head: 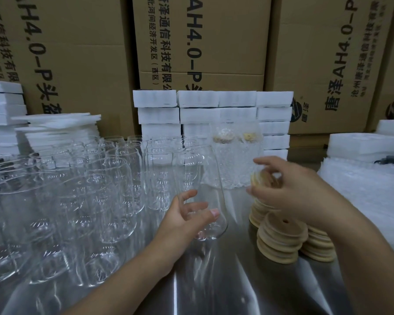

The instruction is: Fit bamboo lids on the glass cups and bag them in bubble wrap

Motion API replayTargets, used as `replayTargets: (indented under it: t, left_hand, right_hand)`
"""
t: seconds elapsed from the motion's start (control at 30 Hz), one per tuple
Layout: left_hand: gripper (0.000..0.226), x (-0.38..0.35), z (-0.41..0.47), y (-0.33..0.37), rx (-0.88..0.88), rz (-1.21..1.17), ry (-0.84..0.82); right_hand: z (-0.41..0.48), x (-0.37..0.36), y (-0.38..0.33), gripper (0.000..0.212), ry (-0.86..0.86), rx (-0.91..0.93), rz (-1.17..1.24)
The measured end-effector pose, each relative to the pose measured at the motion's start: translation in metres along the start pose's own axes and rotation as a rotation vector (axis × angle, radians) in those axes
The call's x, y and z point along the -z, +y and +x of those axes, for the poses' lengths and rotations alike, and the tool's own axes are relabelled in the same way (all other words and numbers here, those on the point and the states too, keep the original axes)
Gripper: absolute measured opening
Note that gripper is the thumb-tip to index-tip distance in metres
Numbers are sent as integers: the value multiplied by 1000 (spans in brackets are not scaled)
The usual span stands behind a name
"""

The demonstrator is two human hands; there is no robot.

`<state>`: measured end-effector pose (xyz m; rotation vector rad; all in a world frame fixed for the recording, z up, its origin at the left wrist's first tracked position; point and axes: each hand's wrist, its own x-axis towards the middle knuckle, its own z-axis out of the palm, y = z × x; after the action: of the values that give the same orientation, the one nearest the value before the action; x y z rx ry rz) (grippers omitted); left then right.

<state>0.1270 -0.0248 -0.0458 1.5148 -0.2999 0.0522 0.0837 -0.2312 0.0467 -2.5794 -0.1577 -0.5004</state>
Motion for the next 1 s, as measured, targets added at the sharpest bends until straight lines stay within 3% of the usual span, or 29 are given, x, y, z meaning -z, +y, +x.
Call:
replayTargets:
  t: [0.1, 0.2, 0.4, 0.5, 0.67, 1.0]
  left_hand:
    - [86, 1, 0, -1, -14, 54, -13]
    - [87, 1, -1, -2, -33, 113, -52]
    - [86, 0, -2, -7, -64, 218, -129]
    - [88, 0, -2, -10, -61, 249, -168]
    - [87, 0, -1, -12, -54, 249, -194]
    - [84, -1, -2, -9, 0, 183, -181]
  right_hand:
    - [4, -4, -3, 53, 274, 23, 273]
    - [4, -5, -9, 53, 432, 63, 465]
    - [1, -9, -18, 46, 551, 149, 838]
    - [0, -14, -23, 52, 503, 163, 953]
    - [-2, -24, -33, 56, 390, 118, 932]
    - [-3, -28, -33, 55, 348, 153, 746]
